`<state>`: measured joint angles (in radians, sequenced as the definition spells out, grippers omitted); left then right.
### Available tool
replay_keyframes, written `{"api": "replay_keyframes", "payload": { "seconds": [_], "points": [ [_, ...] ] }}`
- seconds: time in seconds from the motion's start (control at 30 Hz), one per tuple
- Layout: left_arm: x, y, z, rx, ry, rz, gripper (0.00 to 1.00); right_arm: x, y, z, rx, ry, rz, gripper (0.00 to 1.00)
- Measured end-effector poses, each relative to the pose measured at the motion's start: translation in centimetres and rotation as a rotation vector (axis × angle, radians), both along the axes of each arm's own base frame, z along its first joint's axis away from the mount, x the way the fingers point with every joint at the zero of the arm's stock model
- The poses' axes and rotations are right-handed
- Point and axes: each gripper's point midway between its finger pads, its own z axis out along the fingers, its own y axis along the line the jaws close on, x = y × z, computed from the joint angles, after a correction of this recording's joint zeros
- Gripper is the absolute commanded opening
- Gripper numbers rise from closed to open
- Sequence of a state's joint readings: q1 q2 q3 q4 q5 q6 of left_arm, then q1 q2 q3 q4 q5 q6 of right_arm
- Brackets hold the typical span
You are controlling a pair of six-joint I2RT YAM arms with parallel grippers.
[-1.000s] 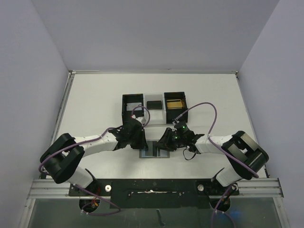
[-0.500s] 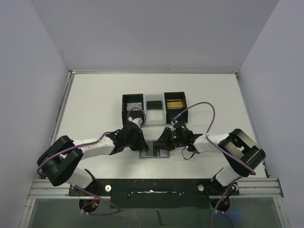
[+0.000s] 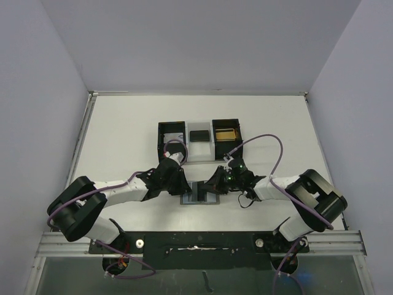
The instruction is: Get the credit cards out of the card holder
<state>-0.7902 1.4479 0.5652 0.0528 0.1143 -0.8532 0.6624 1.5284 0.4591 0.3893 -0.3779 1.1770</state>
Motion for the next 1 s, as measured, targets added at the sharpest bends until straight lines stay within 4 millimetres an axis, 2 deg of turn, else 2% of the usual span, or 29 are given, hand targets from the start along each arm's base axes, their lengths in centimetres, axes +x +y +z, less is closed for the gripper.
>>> {"api": "replay_keyframes", "payload": {
  "seconds": [0.17, 0.4, 0.53, 0.9, 1.0],
  "points": [
    [0.0, 0.0, 0.0, 0.000, 0.000, -0.001, 0.05, 0.0, -0.6, 0.2, 0.008, -0.005, 0.006, 0.00],
    [0.0, 0.0, 0.0, 0.026, 0.006, -0.016, 0.03, 0.0, -0.6, 0.3, 0.024, -0.008, -0.003, 0.14],
    [0.1, 0.0, 0.0, 0.034, 0.010, -0.022, 0.02, 0.2, -0.2, 0.3, 0.046, -0.006, -0.003, 0.17],
    [0.0, -0.1, 0.0, 0.032, 0.014, -0.019, 0.02, -0.5, 0.5, -0.2, 0.050, 0.013, 0.019, 0.20],
    [0.0, -0.1, 0.0, 0.031, 0.016, -0.016, 0.02, -0.9, 0.5, -0.6, 0.030, 0.024, 0.024, 0.17]
  ]
}}
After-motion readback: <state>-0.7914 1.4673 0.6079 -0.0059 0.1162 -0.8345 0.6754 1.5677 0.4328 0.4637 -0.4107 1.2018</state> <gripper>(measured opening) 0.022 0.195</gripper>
